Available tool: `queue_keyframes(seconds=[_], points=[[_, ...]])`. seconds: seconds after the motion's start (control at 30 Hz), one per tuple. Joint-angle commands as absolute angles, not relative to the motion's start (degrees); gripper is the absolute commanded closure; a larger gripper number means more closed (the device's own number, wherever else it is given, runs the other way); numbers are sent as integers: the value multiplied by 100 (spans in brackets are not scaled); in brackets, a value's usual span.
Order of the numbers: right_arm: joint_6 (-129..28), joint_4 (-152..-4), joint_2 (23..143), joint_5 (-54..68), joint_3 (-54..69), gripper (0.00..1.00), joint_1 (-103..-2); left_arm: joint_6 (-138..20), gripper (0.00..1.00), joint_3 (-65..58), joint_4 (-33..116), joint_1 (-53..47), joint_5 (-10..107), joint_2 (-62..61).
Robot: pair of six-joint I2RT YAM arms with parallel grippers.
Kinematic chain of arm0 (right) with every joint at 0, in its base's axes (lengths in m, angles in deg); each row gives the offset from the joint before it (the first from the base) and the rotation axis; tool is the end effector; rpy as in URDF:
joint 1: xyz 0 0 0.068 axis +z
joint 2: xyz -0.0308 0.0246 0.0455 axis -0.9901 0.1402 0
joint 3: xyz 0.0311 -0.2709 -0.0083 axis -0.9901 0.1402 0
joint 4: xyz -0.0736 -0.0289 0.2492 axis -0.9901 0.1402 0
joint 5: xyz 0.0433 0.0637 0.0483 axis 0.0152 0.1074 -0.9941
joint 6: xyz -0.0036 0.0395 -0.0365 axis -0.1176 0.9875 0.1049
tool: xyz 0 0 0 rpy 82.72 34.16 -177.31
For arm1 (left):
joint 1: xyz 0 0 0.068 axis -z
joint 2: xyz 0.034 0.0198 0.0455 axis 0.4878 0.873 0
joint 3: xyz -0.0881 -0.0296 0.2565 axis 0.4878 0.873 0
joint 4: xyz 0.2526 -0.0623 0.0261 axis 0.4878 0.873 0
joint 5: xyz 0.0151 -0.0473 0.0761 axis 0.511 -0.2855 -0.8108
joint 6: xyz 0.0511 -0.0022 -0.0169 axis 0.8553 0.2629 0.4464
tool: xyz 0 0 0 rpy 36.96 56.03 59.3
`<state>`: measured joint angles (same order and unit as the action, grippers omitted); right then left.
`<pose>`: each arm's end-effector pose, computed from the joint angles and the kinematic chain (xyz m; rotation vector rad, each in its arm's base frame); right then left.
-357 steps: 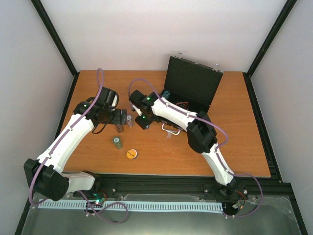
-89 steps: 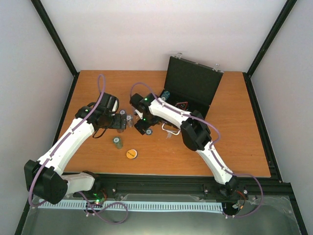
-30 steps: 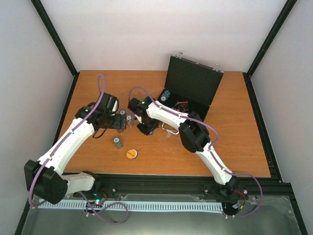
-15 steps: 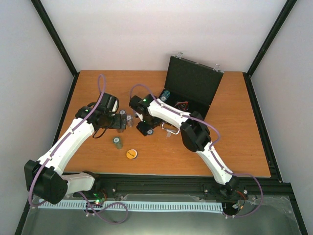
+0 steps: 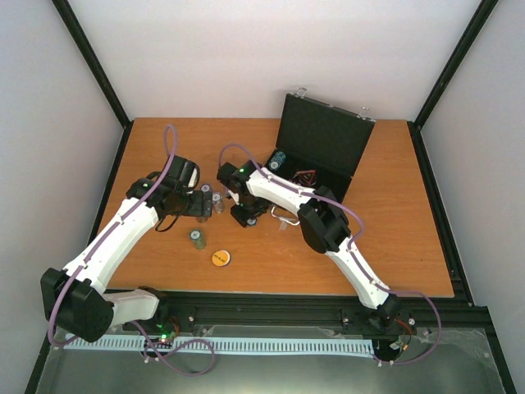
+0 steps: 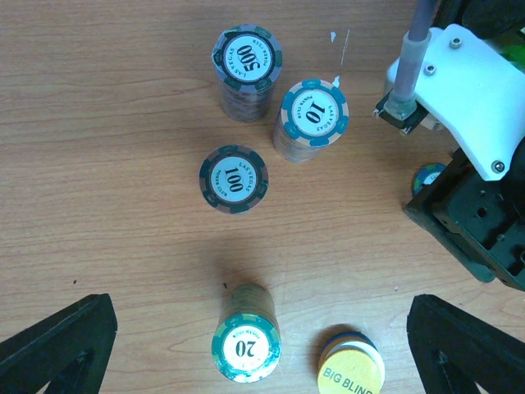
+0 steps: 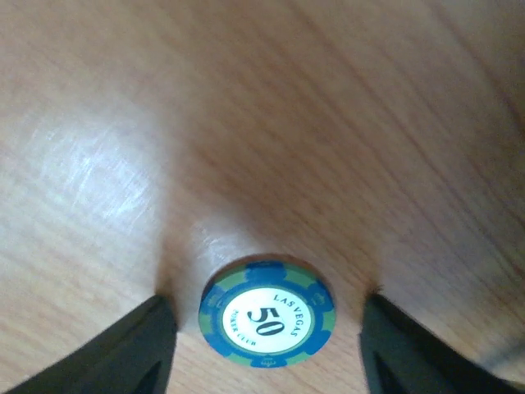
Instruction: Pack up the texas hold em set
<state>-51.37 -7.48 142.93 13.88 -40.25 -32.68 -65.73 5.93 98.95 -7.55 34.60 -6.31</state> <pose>0.3123 0.3635 0.1529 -1.1588 2.9105 0.0344 0.2156 -0.0818 0.2922 0.0374 2.6598 -0.0979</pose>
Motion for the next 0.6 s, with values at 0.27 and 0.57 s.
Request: queue_keyframes(seconds=[0.27, 0.57], points=[[-5039, -986, 14405, 1350, -3444, 64, -3264, -6557, 0, 512, 9864, -775, 3462, -654], [-5061, -889, 14295, 1531, -3755, 69, -3263, -6558, 0, 542, 9854, -775, 3450, -652]])
